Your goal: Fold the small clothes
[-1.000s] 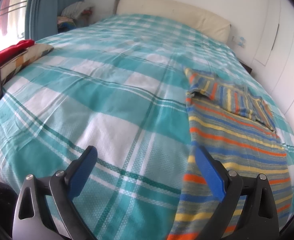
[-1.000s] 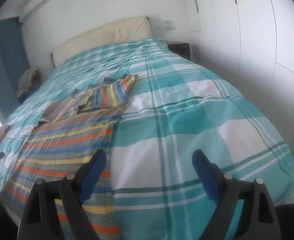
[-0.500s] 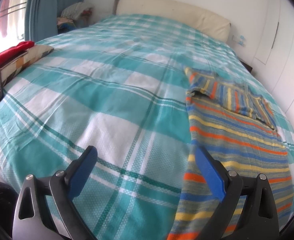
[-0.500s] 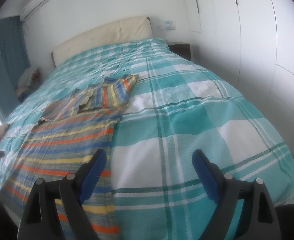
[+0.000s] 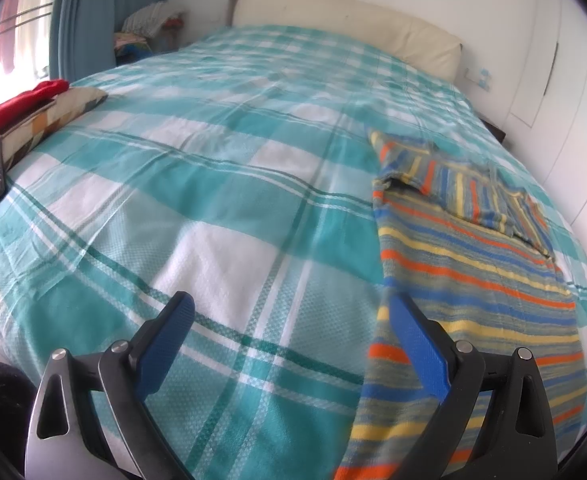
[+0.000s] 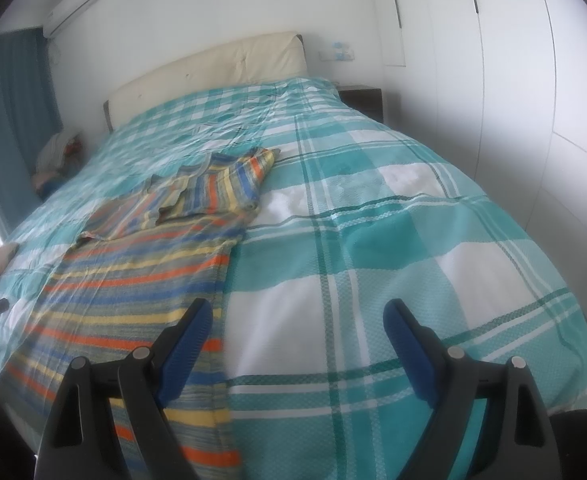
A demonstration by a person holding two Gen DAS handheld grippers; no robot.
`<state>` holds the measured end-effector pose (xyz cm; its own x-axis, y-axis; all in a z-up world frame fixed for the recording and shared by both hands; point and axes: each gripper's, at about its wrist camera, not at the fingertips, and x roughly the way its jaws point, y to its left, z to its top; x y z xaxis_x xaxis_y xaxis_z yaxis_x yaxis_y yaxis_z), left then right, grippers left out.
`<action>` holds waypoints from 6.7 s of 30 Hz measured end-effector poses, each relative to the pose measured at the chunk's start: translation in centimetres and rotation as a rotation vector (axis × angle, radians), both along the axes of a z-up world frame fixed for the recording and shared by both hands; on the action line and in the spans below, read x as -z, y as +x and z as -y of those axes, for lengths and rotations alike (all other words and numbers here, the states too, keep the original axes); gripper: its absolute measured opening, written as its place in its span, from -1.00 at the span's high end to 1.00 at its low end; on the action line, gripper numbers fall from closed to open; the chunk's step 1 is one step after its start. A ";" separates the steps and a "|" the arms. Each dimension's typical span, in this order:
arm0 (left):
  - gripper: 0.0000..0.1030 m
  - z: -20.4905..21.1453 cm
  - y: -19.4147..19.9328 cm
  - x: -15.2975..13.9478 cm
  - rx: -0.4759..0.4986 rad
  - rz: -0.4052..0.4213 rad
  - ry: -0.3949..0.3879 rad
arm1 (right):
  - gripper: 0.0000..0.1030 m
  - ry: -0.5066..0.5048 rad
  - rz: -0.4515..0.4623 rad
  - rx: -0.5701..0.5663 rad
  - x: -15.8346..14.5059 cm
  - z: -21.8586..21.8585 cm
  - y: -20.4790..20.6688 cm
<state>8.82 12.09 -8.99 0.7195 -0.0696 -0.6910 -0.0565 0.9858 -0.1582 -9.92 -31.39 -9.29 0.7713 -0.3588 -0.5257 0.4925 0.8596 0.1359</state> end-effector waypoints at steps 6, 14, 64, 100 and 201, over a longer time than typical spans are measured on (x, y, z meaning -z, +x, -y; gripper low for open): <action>-0.91 0.0 0.0 0.0 0.000 -0.001 0.000 | -0.68 -0.005 -0.004 -0.006 0.0 -0.1 0.2; -0.91 0.0 0.0 0.0 -0.001 -0.001 0.000 | -0.68 -0.011 -0.008 -0.013 0.0 -0.2 0.3; -0.91 -0.2 -0.2 0.6 -0.007 -0.019 0.004 | -0.68 -0.016 -0.011 -0.019 0.1 -0.5 0.4; -0.91 -0.3 -0.3 0.7 -0.010 -0.023 0.002 | -0.68 -0.019 -0.012 -0.019 0.1 -0.6 0.5; -0.23 10.4 27.8 2.4 0.232 -0.269 0.191 | 0.31 0.288 -0.422 -0.351 -0.5 9.6 33.5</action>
<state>36.66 1.65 -11.41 0.4916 -0.0609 -0.8687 0.1570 0.9874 0.0197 23.59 -41.03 -8.81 0.5222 0.0802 -0.8491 0.2493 0.9377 0.2419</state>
